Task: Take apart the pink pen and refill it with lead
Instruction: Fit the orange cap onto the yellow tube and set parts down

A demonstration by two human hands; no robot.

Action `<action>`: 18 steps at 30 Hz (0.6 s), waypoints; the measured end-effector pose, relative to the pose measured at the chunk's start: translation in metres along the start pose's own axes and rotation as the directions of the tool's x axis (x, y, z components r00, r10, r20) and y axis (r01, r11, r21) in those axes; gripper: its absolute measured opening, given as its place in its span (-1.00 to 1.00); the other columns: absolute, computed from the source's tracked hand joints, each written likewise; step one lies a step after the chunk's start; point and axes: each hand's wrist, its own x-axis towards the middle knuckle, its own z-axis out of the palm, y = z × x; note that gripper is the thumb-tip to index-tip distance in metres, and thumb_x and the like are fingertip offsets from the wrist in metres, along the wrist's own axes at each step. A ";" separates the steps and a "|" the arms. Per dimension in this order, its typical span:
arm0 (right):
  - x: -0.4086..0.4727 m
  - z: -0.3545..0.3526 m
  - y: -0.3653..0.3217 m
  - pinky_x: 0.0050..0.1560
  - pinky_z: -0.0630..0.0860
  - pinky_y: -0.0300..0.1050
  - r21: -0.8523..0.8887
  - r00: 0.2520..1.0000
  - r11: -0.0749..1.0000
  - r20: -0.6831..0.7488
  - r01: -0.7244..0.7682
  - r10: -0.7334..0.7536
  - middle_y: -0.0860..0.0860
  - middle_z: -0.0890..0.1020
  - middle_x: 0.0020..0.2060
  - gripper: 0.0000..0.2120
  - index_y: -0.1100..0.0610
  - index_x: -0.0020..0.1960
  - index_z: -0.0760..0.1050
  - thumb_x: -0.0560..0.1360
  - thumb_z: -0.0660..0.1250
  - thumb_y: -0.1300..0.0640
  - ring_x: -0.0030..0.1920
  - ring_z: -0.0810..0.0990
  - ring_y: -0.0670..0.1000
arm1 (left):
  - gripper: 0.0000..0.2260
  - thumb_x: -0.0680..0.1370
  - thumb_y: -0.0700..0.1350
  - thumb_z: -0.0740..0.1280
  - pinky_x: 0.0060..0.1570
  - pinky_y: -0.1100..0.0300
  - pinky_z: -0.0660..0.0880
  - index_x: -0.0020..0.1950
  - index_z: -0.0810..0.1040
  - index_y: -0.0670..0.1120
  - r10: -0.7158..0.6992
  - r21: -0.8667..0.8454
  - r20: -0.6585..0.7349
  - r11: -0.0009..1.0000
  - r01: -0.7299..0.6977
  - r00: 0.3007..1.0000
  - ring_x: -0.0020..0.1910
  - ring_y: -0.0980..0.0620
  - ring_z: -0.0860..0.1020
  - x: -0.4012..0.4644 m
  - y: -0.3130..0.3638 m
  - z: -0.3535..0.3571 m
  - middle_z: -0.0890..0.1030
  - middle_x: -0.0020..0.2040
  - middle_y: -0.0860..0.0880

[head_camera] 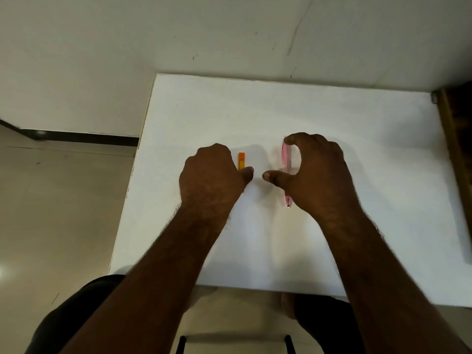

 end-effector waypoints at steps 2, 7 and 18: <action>0.000 0.001 0.002 0.09 0.32 -0.08 -0.007 0.999 0.999 0.001 -0.035 0.035 0.02 0.54 0.30 -0.31 0.01 0.41 0.44 0.39 0.56 -0.21 0.32 0.43 0.14 | -0.58 0.37 0.30 0.43 -0.18 0.10 0.54 -0.12 0.60 -0.05 -0.004 0.002 0.002 1.000 0.004 1.000 -0.13 -0.12 0.62 0.000 0.000 -0.001 0.64 -0.18 -0.04; -0.001 0.009 0.000 0.12 0.49 0.00 -0.021 0.995 0.995 -0.003 -0.097 0.097 0.09 0.56 0.21 -0.47 0.09 0.37 0.45 0.47 0.53 0.00 0.17 0.58 0.17 | -0.54 0.37 0.33 0.42 -0.13 0.06 0.58 -0.11 0.60 -0.07 -0.007 -0.005 -0.006 1.000 0.007 1.000 -0.11 -0.12 0.63 0.000 -0.001 -0.005 0.64 -0.15 -0.05; 0.005 -0.005 -0.014 -0.04 0.71 0.04 0.853 0.942 0.443 0.150 -0.277 0.301 0.08 0.65 -0.05 -0.76 0.16 0.20 0.59 0.55 0.34 0.29 -0.04 0.71 0.14 | -0.72 0.47 0.20 0.40 -0.33 0.30 0.34 -0.28 0.59 0.03 0.078 -0.319 -0.093 0.942 -0.104 0.993 -0.28 0.21 0.55 -0.002 0.002 -0.031 0.60 -0.32 0.16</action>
